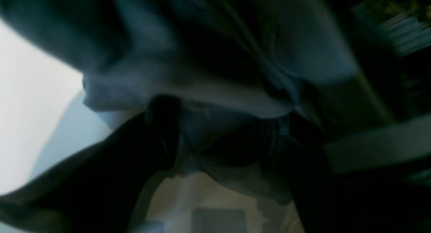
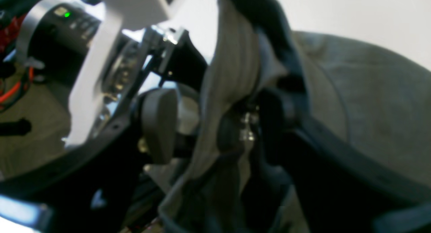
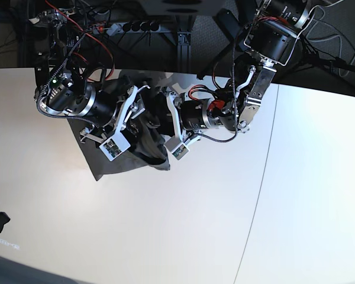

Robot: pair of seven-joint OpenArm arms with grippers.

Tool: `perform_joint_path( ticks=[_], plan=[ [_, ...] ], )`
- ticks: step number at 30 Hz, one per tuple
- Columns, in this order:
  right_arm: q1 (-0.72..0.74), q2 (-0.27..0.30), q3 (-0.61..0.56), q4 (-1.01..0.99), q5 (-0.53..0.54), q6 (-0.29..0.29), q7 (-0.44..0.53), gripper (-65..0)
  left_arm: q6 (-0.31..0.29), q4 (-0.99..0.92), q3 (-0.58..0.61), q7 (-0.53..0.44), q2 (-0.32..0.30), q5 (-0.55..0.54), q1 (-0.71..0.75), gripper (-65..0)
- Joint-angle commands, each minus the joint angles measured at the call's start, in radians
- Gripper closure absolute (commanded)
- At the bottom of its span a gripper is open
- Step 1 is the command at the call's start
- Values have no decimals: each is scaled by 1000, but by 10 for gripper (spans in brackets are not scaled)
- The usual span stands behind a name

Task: Fold the T-shirt properly
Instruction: 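Fold the bundle over once more with both grippers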

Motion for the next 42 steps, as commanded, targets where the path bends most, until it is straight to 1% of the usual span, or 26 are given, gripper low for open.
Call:
perform_joint_path(
  ticks=[1, 4, 6, 9, 11, 12, 13, 14, 15, 16, 17, 18, 19, 21, 23, 25, 27, 30, 32, 35, 38, 40, 42],
  plan=[
    [8, 3, 1, 13, 31, 70, 15, -382, 36, -3, -30, 90, -18, 82, 4, -390],
    [8, 3, 1, 14, 89, 70, 19, -382, 35, 5, -114, 91, -18, 79, 4, -390],
    [14, 3, 1, 15, 105, 69, 43, -381, 35, 9, -171, 92, -18, 79, 4, -390],
    [41, 3, 5, 15, 101, 69, 94, -381, 35, 25, -256, 104, -21, 79, 4, -390],
    [78, 3, 14, 15, 76, 69, 126, -379, 35, 53, -307, 118, -23, 79, 5, -389],
    [98, 3, 20, 14, 45, 69, 146, -357, 35, 74, -329, 119, -23, 79, 6, -388],
    [115, 3, 27, 14, 3, 69, 166, -294, 35, 101, -350, 121, -23, 78, 8, -368],
    [134, 3, 34, 14, -41, 69, 179, -196, 35, 134, -367, 126, -23, 70, 10, -322],
    [152, 3, 40, 14, -84, 69, 189, -74, 35, 171, -377, 135, -24, 51, 11, -258],
    [171, 3, 46, 13, -126, 68, 193, 0, 29, 209, -378, 153, -28, 22, 13, -186],
    [193, 3, 51, 10, -160, 65, 196, 0, 4, 248, -375, 180, -30, -17, 15, -129],
    [213, 3, 56, 2, -184, 62, 201, 0, -31, 284, -367, 208, -34, -58, 18, -101],
    [233, 3, 63, -17, -196, 61, 209, 0, -56, 316, -350, 232, -37, -98, 23, -95],
    [277, 3, 77, -86, -205, 62, 224, 0, -56, 369, -293, 260, -45, -143, 42, -91],
    [326, 3, 93, -184, -205, 61, 238, 0, -56, 410, -213, 259, -45, -149, 72, -43],
    [380, 3, 105, -290, -204, 62, 243, 0, -56, 442, -116, 236, -45, -143, 99, -7],
    [430, 4, 107, -386, -201, 62, 243, 0, -56, 451, -16, 182, -45, -84, 112, -5],
    [488, 3, 107, -509, -153, 63, 241, 0, -56, 449, 109, 57, -45, 87, 112, -5],
    [510, 3, 103, -567, -129, 63, 232, 0, -56, 449, 158, 6, -42, 127, 113, -5],
    [514, 3, 89, -612, -126, 65, 227, 0, -56, 441, 187, 5, -29, 163, 111, -5],
    [508, 4, 64, -623, -120, 66, 170, 0, -56, 396, 188, -15, -20, 231, 98, -5],
    [500, 10, 61, -623, -83, 66, 108, 0, -56, 344, 188, -62, -20, 283, 79, -5],
    [478, 40, 61, -613, -32, 66, 78, 0, -56, 282, 187, -85, -20, 325, 47, -5]
  ],
)
